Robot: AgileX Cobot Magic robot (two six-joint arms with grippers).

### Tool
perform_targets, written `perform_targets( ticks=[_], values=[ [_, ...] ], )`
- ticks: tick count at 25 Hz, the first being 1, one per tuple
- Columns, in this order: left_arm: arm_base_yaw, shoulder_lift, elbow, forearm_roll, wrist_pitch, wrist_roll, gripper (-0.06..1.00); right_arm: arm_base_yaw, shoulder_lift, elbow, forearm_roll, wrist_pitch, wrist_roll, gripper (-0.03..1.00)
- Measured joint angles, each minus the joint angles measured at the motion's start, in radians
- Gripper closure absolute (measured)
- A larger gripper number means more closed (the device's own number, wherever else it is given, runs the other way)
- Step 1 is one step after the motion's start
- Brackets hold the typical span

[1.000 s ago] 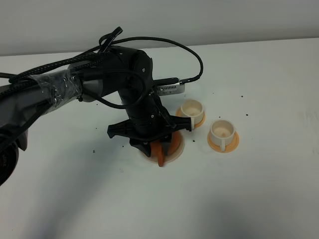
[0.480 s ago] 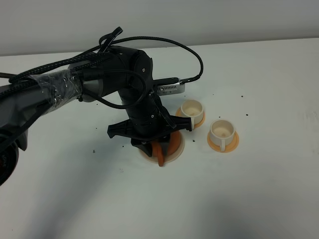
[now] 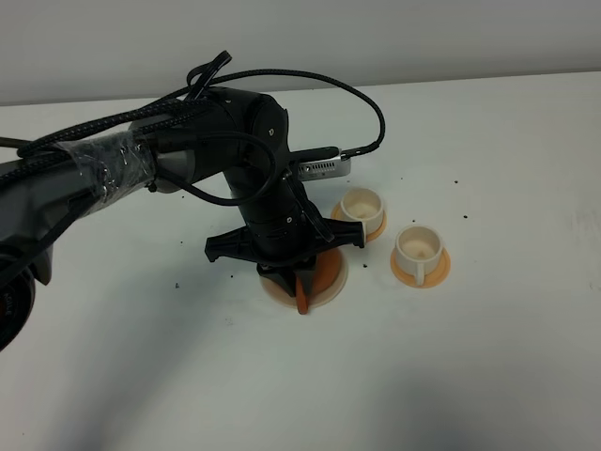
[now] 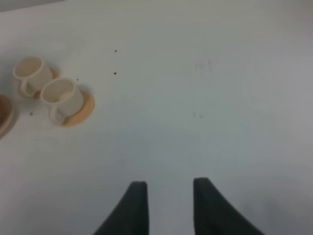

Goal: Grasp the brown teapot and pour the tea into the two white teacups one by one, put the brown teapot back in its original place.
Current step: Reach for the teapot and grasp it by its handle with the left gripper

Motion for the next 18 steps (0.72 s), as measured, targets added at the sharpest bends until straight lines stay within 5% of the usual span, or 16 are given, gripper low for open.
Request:
perform_targets(
  ticks=[18],
  values=[
    [0.000, -0.008, 0.000, 0.046, 0.043, 0.100, 0.81, 0.000, 0.000, 0.000, 0.000, 0.000, 0.000, 0.73]
  ],
)
